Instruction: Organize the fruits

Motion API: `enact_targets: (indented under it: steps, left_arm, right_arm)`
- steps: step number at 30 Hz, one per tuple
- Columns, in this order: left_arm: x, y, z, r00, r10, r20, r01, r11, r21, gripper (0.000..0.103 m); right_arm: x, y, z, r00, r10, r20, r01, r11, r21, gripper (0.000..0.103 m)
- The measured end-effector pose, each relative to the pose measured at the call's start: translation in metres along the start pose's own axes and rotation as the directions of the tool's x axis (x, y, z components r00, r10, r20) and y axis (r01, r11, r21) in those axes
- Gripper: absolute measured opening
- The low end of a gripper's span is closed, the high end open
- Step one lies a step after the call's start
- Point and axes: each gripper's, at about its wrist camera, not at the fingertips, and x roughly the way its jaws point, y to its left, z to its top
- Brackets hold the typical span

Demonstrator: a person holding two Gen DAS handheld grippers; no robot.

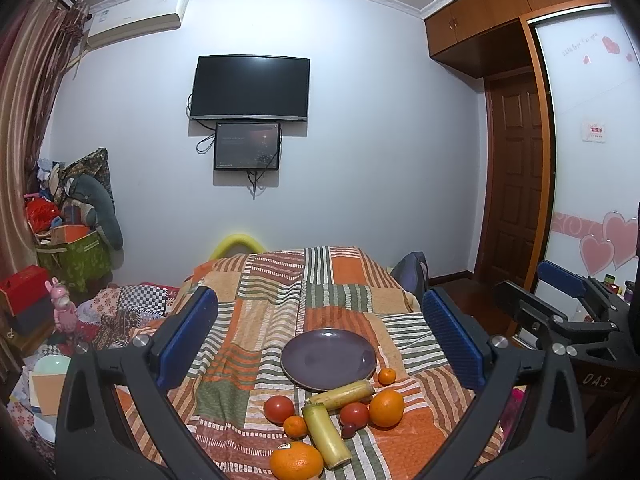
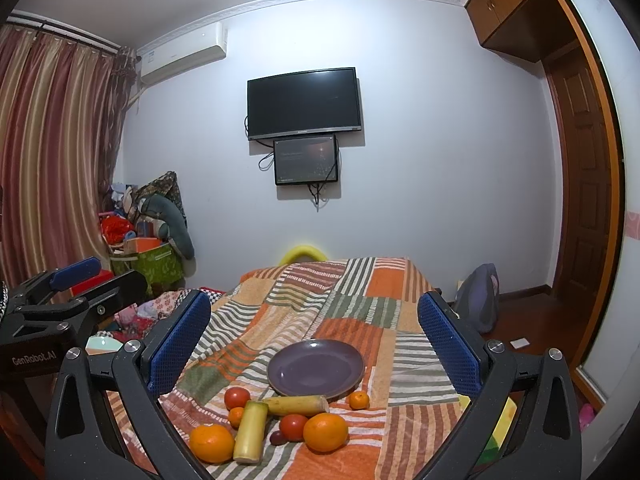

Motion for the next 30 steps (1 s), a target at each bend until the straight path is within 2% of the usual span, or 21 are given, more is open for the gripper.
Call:
enact_targets:
  steps: [30]
  left_arm:
    - [0.0007,0.0014,0.0007,1.000,0.005,0.001,-0.005,1.000,-0.003,0.103]
  right_arm:
    - [-0.0002,0.0029,0.0017,1.000,0.007,0.005,-0.007,1.000,-0.004,0.103]
